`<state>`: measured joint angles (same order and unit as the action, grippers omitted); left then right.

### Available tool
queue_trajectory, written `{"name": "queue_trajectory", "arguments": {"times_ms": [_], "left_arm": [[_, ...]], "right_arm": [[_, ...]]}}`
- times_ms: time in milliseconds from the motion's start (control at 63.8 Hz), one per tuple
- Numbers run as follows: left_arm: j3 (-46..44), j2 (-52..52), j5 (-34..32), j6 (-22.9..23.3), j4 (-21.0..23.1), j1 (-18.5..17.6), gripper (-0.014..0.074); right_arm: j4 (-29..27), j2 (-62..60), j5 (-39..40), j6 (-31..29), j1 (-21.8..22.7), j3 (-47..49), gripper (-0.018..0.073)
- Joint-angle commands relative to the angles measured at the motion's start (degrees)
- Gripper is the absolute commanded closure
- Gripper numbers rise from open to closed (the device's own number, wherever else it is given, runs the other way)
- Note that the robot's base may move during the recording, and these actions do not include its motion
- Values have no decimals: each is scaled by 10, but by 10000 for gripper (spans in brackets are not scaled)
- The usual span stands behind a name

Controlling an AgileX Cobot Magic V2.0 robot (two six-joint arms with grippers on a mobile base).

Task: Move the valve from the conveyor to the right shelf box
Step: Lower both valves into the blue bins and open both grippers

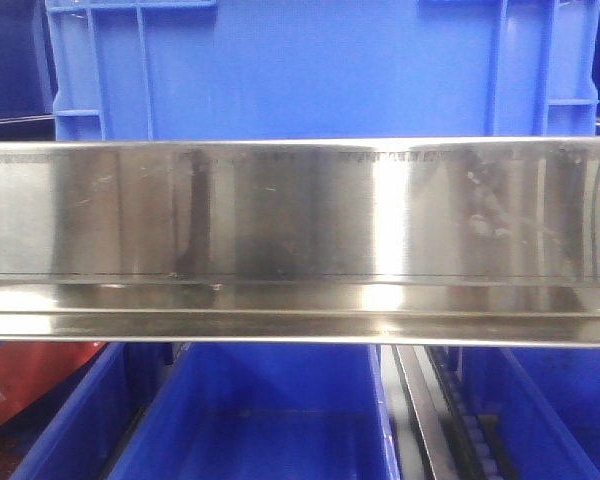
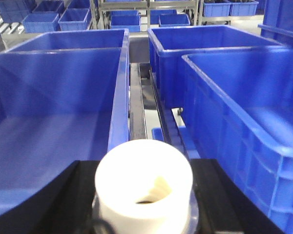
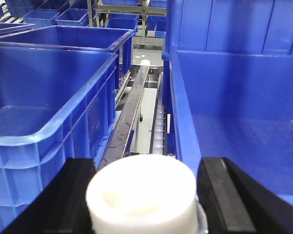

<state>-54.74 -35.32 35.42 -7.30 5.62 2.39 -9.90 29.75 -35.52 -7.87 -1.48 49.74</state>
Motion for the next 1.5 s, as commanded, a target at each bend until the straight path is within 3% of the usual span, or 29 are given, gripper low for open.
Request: {"name": "queue_trajectory", "arguments": {"times_ms": [0,110,282,376,502,627,799,1082,1379,1489], "left_arm": [[-18,-2,-47,1,8,-9,708],[-56,-32,-48,1,8,-57,708],[-152,-127,-32,1,3,-163,708],[-222,-196,-15,1,3,-205,708],[-303,-288,5,1,5,-233,708],[-379,-375,22,1,8,-252,708],[-444,-477,48,1,26,-257,708],[-472,-594,69,1,45,-257,708],[-472,-650,72,1,46,-257,706],[-472,-663,74,0,47,-257,648]], "right_arm": [[0,2,34,-3,1,36,712],[0,39,18,-3,1,103,712],[-19,136,-27,-5,-8,224,712],[-23,192,-34,-17,-41,285,712],[-23,263,-34,-18,-109,350,712],[-23,335,-33,-23,-180,401,712],[-23,443,-30,-23,-238,461,712],[-23,588,-26,-23,-244,488,712],[-23,671,-33,-23,-244,488,711],[-23,685,-39,-23,-244,488,708]]}}
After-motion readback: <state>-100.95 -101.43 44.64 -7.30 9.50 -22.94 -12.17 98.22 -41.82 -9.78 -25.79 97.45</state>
